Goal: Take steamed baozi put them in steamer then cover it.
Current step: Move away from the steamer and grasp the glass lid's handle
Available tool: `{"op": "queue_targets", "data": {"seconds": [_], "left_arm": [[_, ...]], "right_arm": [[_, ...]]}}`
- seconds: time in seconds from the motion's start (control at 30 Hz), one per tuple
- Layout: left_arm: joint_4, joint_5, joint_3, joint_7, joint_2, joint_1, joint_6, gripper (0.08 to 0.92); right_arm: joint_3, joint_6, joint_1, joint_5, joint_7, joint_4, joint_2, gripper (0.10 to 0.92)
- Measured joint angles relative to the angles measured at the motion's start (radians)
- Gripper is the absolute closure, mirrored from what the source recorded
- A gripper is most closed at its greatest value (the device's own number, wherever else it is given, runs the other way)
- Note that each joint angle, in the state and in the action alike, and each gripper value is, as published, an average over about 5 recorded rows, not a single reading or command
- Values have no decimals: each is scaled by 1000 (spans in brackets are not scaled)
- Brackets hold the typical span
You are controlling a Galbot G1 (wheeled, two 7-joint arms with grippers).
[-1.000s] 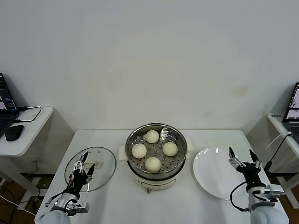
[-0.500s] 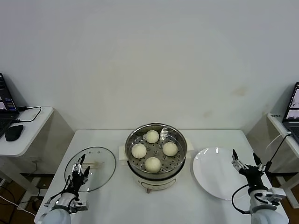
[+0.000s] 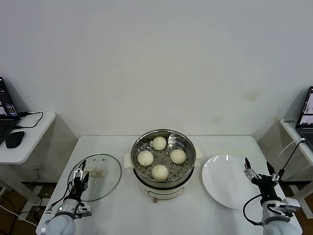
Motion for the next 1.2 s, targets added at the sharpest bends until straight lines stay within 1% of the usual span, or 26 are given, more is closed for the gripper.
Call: {"op": "queue_targets", "data": {"seconds": [0.63,1.2], "left_arm": [[87,36,19,-21,-16,-68,28,177],[119,38,30,-31,-34,-111,48,177]], "right_arm": [[14,6,-12,-1,-7,-5,5,203],[19,14,-17,-4,-13,-13,9,203]]}}
